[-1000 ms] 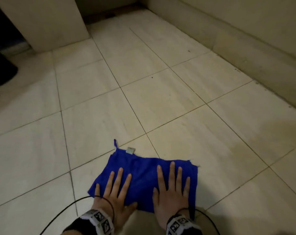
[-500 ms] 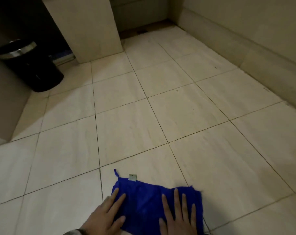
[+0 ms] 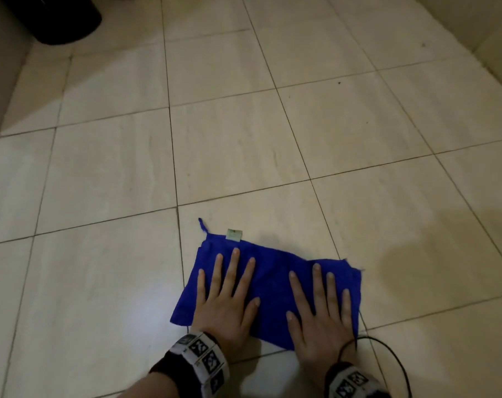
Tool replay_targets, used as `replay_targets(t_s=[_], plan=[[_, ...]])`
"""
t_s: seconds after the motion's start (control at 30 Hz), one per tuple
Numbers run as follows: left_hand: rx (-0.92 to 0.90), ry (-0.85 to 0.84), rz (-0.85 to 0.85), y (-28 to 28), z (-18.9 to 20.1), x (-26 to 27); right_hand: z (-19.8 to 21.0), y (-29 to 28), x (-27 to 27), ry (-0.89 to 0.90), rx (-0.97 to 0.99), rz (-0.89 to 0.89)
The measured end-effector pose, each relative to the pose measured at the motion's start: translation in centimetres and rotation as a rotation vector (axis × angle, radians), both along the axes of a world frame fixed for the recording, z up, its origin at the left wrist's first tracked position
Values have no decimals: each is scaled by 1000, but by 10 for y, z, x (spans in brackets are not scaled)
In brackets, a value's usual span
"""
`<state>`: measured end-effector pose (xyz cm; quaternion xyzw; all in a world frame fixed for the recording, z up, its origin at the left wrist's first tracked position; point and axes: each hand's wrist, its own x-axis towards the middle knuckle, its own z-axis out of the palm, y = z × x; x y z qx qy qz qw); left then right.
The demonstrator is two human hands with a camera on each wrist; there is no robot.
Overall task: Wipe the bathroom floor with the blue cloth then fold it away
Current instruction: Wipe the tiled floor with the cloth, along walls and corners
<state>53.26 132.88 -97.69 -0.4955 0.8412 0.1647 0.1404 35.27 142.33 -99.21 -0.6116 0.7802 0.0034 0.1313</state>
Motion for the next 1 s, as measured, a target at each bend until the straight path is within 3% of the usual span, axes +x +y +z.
replay_targets(t_s=[0.23, 0.4, 0.6, 0.67, 0.83, 1.0], plan=[[-46, -9, 23, 16, -3, 3, 1, 11, -4, 2, 35, 29], [28, -4, -10, 8, 4, 2, 8, -3, -3, -21, 37, 8], [149, 46, -140, -51, 12, -2, 7, -51, -26, -28, 28, 68], [159, -20, -152, -72, 20, -10, 4, -72, -34, -15, 19, 71], [355, -235, -132, -92, 42, -29, -1, -105, -48, -10, 42, 122], [605, -285, 48, -110, 58, -61, 5, -111, -50, -50, 75, 138]])
